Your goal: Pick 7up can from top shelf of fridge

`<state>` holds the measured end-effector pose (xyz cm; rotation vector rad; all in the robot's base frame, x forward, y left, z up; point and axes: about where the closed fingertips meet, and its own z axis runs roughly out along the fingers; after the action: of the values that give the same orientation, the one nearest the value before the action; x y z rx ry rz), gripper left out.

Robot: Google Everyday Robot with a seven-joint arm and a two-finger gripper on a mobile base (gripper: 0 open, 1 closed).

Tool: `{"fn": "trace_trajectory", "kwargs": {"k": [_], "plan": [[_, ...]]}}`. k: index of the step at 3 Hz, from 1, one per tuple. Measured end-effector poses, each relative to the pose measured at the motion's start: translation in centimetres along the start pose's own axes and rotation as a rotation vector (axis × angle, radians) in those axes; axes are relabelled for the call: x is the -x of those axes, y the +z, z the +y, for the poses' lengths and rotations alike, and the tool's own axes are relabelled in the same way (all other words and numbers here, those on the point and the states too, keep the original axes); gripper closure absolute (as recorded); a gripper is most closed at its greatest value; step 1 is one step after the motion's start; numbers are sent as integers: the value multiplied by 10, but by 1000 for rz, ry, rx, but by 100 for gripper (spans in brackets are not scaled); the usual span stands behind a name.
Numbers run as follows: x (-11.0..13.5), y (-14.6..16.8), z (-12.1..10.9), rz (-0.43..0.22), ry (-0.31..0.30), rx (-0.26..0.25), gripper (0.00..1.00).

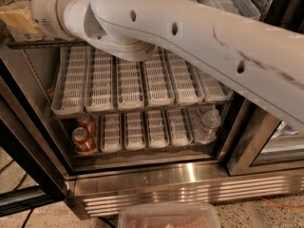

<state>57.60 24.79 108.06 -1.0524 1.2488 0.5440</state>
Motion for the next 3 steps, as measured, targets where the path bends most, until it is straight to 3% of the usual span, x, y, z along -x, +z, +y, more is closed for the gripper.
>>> {"fn": "trace_trajectory", "kwargs": {"k": [1, 2, 3], "plan": [[1, -1, -1, -14, 13, 1, 83], [2, -1, -1, -15, 13, 1, 100], [13, -4, -2, -33, 12, 7, 100]]}}
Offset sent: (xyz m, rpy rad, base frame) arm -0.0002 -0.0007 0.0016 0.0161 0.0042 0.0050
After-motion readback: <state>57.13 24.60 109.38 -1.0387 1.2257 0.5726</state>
